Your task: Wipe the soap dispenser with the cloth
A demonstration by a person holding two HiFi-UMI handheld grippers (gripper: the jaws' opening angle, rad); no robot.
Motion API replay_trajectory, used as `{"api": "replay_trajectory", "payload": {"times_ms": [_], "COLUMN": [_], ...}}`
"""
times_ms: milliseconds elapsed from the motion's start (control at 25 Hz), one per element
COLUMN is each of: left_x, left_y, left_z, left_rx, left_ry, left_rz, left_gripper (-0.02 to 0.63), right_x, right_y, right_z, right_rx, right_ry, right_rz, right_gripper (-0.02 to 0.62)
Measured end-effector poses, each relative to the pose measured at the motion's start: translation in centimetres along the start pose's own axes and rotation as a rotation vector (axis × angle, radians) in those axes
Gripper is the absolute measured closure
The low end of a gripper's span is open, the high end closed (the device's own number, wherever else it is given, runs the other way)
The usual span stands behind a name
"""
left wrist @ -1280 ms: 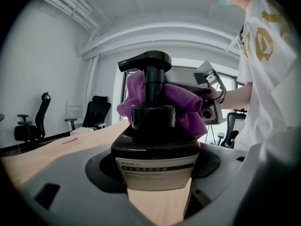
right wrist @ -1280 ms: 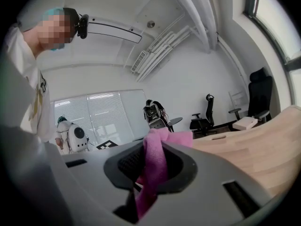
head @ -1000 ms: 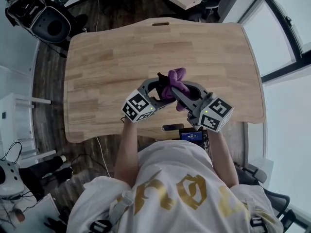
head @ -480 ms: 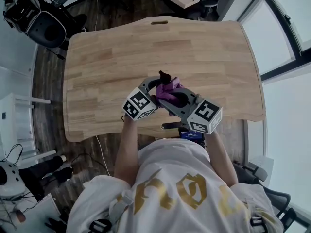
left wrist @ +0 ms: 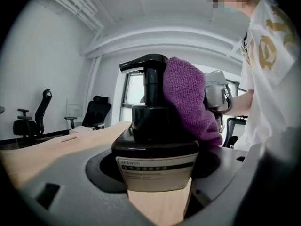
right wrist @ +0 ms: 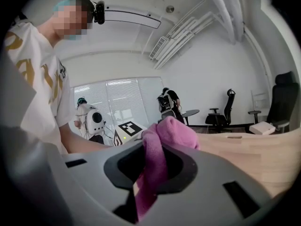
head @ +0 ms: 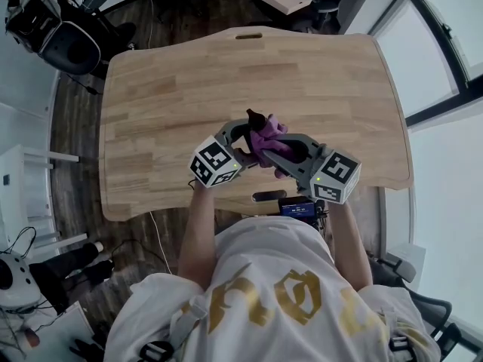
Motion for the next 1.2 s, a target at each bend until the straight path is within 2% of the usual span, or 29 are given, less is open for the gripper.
{"api": "replay_trajectory", "payload": {"times_ms": [400, 640, 1000, 1200], "left_x": [0.2, 0.4, 2.2, 3.2], "left_y": [-0.2, -0.5, -1.3, -1.7], "left_z": [-0.7, -1.3, -1.3, -1.1], "left_rx": [0.024, 0.046, 0.070, 0.037], "left_ry": [0.026, 0.034, 0.117, 0.171], "left_rz": [-0.014, -0.018, -0.004, 0.029], "left_gripper": [0.250, 0.250, 0.250, 0.250], "right_x": [-0.1, 1.3, 3.8, 4.6], "right_y": [-0.4, -0.8, -1.6, -1.9], "right_z": [-1.1, -2.5, -2.4, -2.5], "right_rx": [0.050, 0.108, 0.138, 0.155], "right_ry": [-0.023, 0.043, 0.067, 0.058], "right_rz": [0.009, 0.037, 0.050, 0.074], "right_gripper": [0.545, 0.545, 0.545, 0.545]}}
Point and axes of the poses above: the fingertips, and each gripper's own axes: z forward along the fingers, x to its right, y out of its underside, the point moved 5 cm from there along -z, backward along the fingers, and after that the axes turned 11 degrees about -y, right-handed, at the moved point
